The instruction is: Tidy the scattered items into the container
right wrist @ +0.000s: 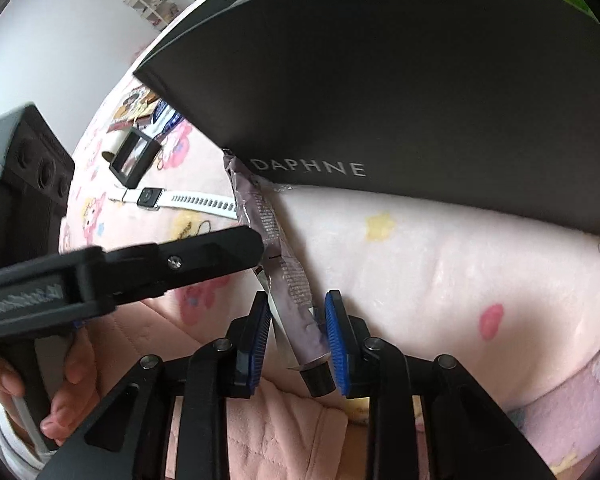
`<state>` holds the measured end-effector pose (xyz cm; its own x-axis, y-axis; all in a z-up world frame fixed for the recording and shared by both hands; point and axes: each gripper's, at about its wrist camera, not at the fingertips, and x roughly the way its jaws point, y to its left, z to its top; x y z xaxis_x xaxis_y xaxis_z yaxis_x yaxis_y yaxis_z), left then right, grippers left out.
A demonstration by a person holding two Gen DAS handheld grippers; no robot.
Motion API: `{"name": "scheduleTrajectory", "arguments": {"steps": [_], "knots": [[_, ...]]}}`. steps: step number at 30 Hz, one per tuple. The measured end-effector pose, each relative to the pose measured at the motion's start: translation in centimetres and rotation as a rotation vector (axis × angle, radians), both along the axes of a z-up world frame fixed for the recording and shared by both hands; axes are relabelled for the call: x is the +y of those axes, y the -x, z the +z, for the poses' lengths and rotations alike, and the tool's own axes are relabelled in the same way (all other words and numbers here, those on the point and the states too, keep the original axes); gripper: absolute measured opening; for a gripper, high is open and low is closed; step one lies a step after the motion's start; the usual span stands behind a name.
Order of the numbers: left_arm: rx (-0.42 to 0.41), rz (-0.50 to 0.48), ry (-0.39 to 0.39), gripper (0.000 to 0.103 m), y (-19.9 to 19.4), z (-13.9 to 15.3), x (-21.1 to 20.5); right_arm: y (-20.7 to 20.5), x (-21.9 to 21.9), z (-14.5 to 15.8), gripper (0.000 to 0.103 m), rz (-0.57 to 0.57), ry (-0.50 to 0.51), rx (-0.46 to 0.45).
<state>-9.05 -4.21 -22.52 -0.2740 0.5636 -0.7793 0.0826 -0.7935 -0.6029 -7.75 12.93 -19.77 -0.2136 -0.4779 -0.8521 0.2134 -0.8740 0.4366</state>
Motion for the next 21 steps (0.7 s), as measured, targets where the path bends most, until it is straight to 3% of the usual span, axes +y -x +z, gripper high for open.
{"name": "scheduleTrajectory", "arguments": {"steps": [8,15,19,21], "knots": [[-0.037,0.062,0.055,0.043,-0.4,-0.6,1.1,0.2,1.8,0.1,0.025,-0.040,0.044,-0.013],[-0.031,0.105,0.147,0.043,-1.0,-0.7,2.6,-0.1,2.5,2.1,0.026,-0.046,0.001,0.071],[-0.041,0.102,0.152,0.043,-0.9,-0.8,2.7,0.0,2.9,2.2,0.026,-0.059,0.008,0.071],[-0.044,0.104,0.118,0.043,-0.9,-0.9,2.5,0.0,3.1,2.4,0.026,-0.069,0.005,0.075]]}}
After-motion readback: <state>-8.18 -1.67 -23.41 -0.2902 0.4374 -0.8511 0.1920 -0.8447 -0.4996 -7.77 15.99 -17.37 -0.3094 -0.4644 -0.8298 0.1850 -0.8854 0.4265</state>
